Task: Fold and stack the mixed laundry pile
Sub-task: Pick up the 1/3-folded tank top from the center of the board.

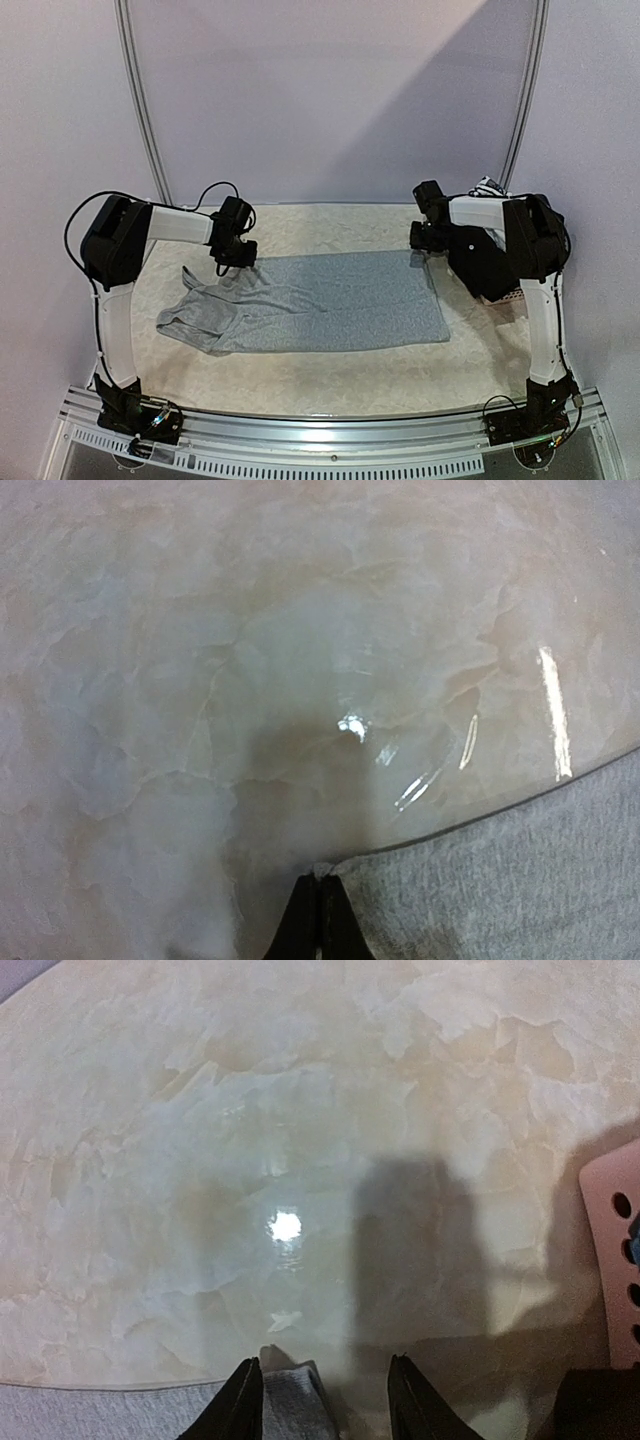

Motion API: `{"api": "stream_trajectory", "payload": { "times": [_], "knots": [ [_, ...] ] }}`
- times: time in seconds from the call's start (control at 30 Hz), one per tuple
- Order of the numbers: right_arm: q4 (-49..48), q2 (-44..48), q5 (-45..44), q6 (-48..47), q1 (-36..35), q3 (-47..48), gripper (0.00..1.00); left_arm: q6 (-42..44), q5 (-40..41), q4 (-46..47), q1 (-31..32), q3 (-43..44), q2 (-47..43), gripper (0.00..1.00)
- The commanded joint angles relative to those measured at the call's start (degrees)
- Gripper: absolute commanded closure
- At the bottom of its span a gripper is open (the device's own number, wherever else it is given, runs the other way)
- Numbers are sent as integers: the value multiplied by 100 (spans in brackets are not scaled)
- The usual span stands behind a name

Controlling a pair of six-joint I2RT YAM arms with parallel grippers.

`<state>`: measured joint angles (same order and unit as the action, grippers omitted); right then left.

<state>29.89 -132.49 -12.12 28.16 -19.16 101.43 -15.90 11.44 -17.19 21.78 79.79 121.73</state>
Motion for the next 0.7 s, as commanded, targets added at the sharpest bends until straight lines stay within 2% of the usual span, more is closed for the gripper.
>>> {"api": "stream_trajectory", "payload": {
  "times": [0.0,0.33,0.67],
  "knots": [
    [-105,-268,272,-78,-28,320,58,-50,116,-205,-95,-118,-67,100],
    [10,-519,140,-35,-42,438,70,-27,88,-215,-95,-82,-42,100],
    [-15,-412,87,64,-81,132,100,-21,92,-288,-102,72,32,100]
  ]
}}
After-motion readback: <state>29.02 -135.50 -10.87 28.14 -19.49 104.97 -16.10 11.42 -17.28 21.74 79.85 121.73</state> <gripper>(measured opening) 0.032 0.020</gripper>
